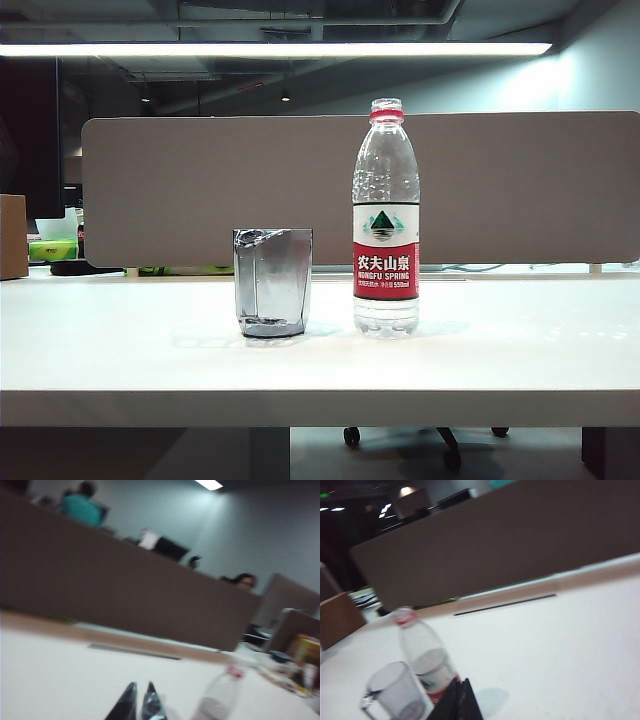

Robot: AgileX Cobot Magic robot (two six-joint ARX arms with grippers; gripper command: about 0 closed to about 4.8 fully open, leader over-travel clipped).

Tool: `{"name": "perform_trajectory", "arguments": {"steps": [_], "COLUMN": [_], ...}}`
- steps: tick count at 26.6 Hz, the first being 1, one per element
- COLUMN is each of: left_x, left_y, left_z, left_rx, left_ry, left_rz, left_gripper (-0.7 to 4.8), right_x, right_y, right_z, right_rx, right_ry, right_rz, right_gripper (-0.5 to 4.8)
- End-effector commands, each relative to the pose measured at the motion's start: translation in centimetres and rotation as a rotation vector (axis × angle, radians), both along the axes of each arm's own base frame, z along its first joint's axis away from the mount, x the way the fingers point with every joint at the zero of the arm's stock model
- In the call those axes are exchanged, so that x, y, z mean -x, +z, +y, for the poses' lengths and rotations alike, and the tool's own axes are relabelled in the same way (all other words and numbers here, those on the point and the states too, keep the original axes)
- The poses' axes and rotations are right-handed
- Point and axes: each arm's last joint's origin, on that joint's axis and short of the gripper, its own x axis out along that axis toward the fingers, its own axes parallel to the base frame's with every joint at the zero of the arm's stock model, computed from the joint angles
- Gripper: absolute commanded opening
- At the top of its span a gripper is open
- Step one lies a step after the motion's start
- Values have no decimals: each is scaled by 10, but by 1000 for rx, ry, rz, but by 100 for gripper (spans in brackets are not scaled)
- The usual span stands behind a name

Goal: Pick up the mineral water bottle on the table and pour water into the mug until it's half full.

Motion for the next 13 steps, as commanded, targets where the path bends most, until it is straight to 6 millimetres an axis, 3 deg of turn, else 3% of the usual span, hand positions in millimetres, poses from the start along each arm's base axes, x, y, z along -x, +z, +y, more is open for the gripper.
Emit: {"name": "perform_trajectory", "arguments": {"steps": [1,7,13], "left_x": [17,38,42], "left_y": [24,39,48], "left_z": [-4,-7,-5], "left_rx": [-82,-183,-452], "left_ry": [-151,-273,-225], "left_rz": [-65,75,270], "left_gripper": [22,22,22], "right_x": [16,34,30], "right_y": [19,43,55], "right_z": [2,4,5], "right_rx": [127,304,428], "right_ry": [106,194,263], "right_rz": [7,21,124], "right_gripper": [3,59,86]}}
